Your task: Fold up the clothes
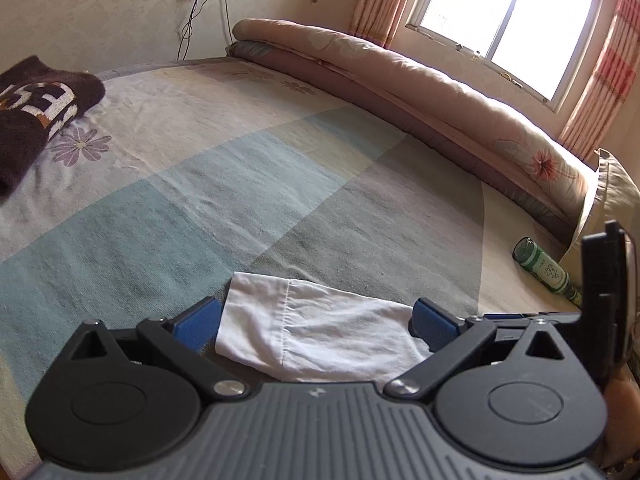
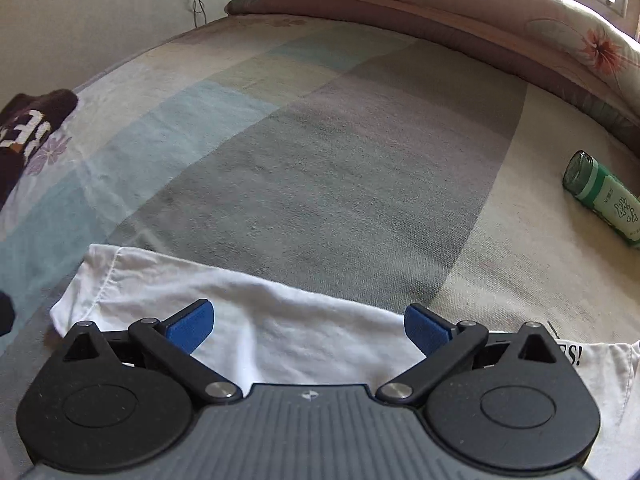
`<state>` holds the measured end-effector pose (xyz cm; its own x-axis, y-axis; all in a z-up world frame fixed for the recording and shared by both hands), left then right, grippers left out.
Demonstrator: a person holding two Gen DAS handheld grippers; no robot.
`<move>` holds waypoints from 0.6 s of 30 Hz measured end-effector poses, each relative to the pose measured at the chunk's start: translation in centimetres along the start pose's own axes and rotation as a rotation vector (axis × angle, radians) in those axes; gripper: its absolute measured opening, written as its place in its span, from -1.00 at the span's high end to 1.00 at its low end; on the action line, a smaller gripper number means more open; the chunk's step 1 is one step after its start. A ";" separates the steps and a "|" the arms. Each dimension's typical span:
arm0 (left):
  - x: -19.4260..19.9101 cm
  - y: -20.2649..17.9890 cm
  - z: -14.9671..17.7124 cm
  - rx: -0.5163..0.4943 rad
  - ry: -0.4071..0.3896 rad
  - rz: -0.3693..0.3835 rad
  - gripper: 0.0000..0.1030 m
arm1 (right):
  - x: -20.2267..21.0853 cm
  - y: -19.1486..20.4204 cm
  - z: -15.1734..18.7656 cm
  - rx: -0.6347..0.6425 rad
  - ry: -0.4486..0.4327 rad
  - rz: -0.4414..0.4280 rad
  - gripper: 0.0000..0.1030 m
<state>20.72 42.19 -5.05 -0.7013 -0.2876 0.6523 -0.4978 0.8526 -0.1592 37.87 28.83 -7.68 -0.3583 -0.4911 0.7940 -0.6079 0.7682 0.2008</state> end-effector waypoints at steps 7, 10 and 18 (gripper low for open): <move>-0.1 -0.9 0.1 -0.014 0.000 0.023 -0.98 | 7.4 -5.2 4.9 -0.116 0.002 -0.177 -1.00; -0.4 -2.2 0.2 -0.034 0.014 0.051 -0.98 | 8.0 -7.4 5.8 -0.143 0.012 -0.231 -1.00; -1.6 -7.7 0.9 -0.148 0.056 0.215 -0.98 | 4.7 -10.1 6.2 -0.243 0.074 -0.260 -1.00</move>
<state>25.21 35.70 -5.58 -0.7512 -0.0722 0.6561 -0.2577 0.9472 -0.1909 37.91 16.23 -9.50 -0.1565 -0.6587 0.7359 -0.4823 0.7012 0.5251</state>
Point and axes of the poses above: each gripper's, at about its wrist camera, not at the fingertips, and x roughly against the way its jaws point, y to its left, z to its underside, the point moved 1 cm from there along -x, roughly the way its jaws point, and after that the axes turned 10 degrees about -x, right-handed, at the moved point
